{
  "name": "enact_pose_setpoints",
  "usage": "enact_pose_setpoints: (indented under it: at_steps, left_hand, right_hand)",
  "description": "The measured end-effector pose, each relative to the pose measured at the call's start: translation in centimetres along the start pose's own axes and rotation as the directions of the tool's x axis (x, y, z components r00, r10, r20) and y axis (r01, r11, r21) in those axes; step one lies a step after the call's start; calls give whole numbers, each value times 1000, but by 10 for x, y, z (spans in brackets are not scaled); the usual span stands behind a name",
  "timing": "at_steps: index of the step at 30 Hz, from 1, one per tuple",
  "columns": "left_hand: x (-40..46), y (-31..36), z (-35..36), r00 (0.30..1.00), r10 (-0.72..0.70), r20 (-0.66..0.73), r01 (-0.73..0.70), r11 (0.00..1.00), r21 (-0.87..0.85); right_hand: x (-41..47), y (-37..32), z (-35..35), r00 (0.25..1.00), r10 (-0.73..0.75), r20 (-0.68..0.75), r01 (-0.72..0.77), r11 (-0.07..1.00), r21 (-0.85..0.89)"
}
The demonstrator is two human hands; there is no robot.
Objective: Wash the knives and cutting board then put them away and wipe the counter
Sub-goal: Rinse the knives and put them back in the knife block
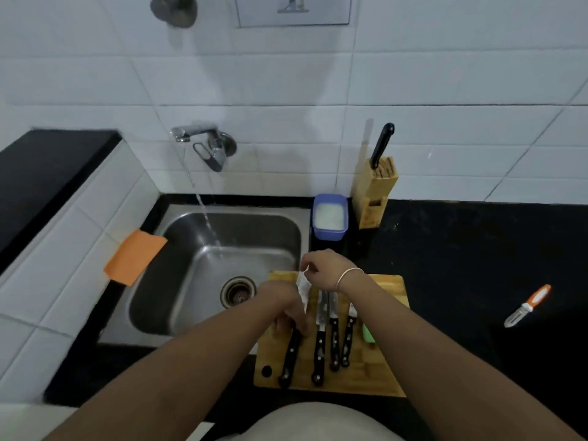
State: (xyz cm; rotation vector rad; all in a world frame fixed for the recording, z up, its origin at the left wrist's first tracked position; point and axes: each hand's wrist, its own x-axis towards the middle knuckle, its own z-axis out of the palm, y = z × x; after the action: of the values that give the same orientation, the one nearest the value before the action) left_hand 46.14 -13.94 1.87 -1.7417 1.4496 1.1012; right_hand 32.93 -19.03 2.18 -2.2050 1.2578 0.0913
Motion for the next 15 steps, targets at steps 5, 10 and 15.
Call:
enact_pose_setpoints:
  at_steps: [5, 10, 15]
  left_hand:
    - [3, -16, 5, 997, -20, 75, 26, 996, -87]
    - [-10, -32, 0, 996, 45, -76, -55, 991, -124]
    - [-13, -62, -7, 941, 91, -326, -142, 980, -136]
  right_hand:
    - [12, -7, 3, 1000, -26, 1, 26, 1000, -5]
    - [22, -21, 6, 998, -58, -18, 58, 997, 43]
    - [38, -40, 14, 993, -116, -26, 117, 992, 53]
